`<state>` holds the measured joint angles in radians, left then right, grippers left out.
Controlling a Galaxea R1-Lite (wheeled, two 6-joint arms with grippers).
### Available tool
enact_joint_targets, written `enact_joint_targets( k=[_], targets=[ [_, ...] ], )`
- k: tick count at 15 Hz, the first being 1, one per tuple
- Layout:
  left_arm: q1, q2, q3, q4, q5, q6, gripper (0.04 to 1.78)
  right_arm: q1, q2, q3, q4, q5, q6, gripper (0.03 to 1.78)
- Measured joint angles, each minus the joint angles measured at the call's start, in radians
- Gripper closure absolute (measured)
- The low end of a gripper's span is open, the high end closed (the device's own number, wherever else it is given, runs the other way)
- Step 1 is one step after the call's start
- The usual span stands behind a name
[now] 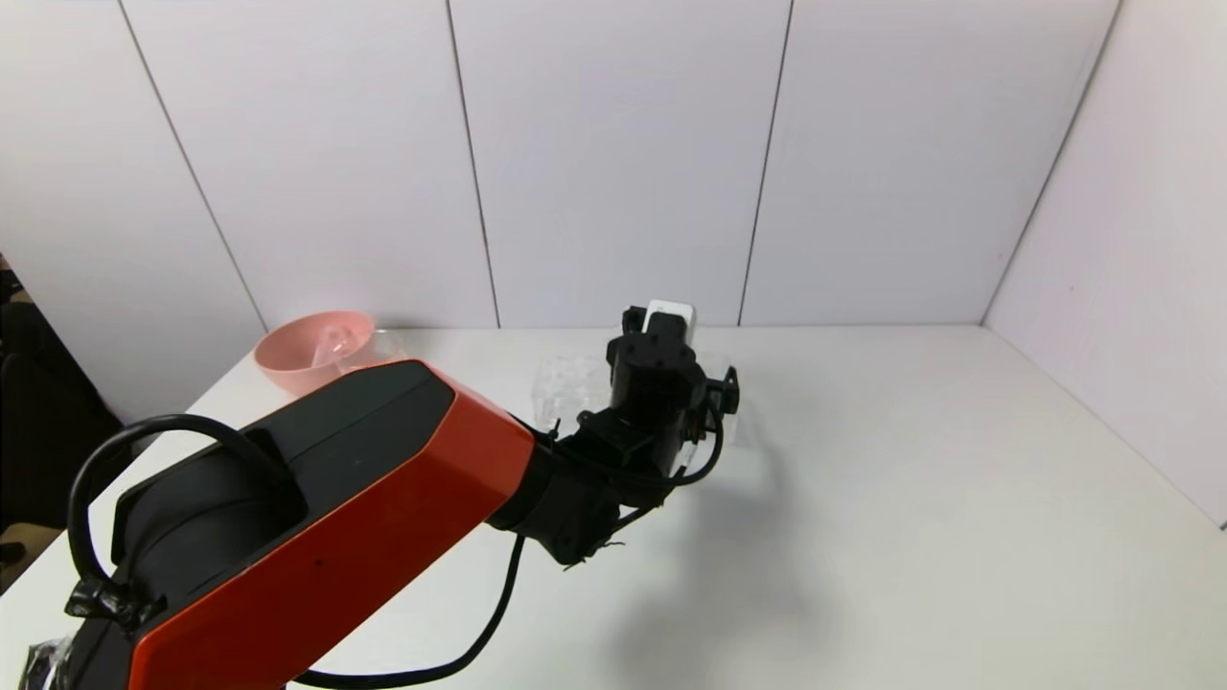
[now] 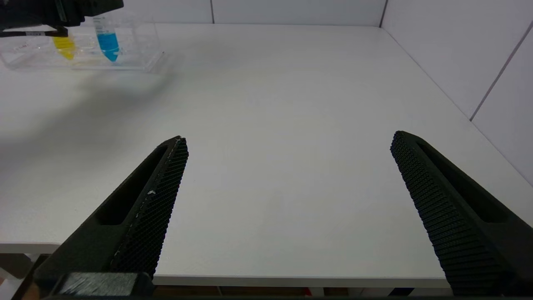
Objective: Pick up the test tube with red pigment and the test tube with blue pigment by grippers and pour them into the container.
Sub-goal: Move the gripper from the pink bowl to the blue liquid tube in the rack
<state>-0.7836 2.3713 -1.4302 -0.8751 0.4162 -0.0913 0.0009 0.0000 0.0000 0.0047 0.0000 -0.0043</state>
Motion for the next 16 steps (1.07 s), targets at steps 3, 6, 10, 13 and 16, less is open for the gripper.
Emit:
enact_joint_targets(
  k=[3,6,10,13,16],
  targets=[
    [0.001,0.009,-0.015,0.011,0.001,-0.001,0.06,0.000,0.000,0.000,0.000,0.000,0.000,0.04],
    [0.001,0.016,-0.027,0.014,0.002,0.000,0.06,0.000,0.000,0.000,0.000,0.000,0.000,0.04],
    [0.003,0.025,-0.046,0.027,0.001,0.000,0.06,0.000,0.000,0.000,0.000,0.000,0.000,0.04],
    [0.006,0.033,-0.053,0.029,-0.002,0.001,0.08,0.000,0.000,0.000,0.000,0.000,0.000,0.04],
    [0.011,0.035,-0.056,0.046,-0.001,0.001,0.29,0.000,0.000,0.000,0.000,0.000,0.000,0.04]
  ],
)
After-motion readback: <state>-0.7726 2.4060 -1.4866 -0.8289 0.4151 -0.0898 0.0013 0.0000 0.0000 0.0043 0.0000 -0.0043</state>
